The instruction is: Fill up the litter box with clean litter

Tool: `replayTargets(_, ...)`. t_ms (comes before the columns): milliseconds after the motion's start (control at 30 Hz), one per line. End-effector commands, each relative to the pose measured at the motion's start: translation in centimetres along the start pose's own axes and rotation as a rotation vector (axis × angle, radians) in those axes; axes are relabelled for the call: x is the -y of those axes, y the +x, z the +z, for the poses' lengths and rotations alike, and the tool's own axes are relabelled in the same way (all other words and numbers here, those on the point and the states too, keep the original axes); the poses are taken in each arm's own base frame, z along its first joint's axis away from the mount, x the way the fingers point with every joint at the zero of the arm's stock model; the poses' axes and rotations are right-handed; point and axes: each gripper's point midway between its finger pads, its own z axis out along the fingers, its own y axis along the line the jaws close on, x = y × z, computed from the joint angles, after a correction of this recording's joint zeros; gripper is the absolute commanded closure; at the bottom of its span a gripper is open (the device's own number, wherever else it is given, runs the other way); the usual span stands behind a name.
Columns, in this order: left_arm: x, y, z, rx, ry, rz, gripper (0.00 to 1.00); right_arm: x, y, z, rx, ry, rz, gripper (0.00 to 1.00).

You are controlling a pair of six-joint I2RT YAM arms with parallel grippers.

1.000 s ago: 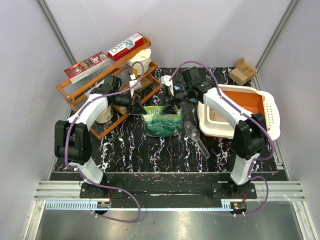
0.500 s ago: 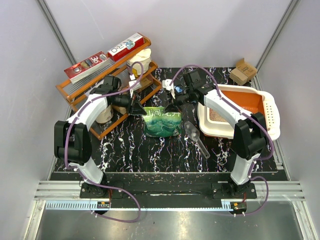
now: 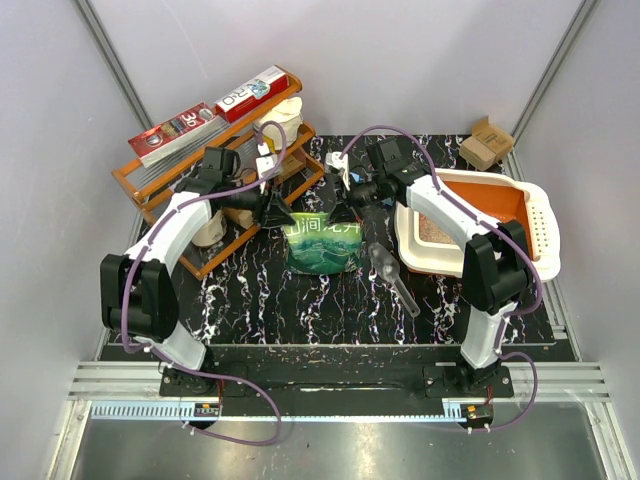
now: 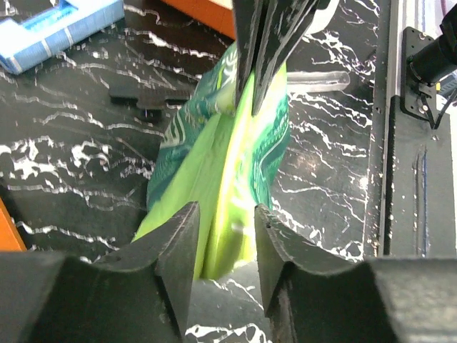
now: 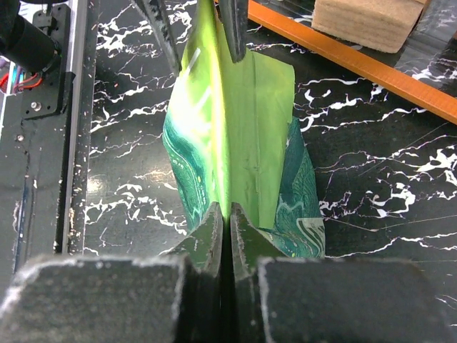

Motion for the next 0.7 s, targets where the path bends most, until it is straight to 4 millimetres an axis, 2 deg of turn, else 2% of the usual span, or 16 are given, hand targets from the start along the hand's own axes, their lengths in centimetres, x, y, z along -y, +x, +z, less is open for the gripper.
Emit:
replayTargets(0,0.4,-3.9,1.9,0.069,0.018,0.171,0.58,0.0,-2.1,-0.3,0.043,-0.015,0.035,1.0)
replayTargets(200,1.0,-4.3,4.8,0.053,0.093,0.191,0.57,-0.3,-2.5,-0.4,0.052,-0.014,0.039,1.0)
replayTargets(367,0.6,-5.0,5.9,0.081,0.111,0.152,0.62,-0.4,-2.2,-0.4,0.047,-0.014,0.045,1.0)
replayTargets(400,0.5,-4.9,6.0,0.08,0.113,0.149,0.64,-0.4,-2.1,-0.4,0.047,-0.014,0.048,1.0)
replayTargets(533,0.3,-3.2,5.8,0.014,0.107,0.142,0.99,-0.4,-2.0,-0.4,0.045,-0.015,0.048,1.0)
replayTargets(667,-0.8,-2.7,3.9,0.011,0.059,0.116,1.0,-0.5,-1.8,-0.7,0.033,-0.011,0.036,1.0)
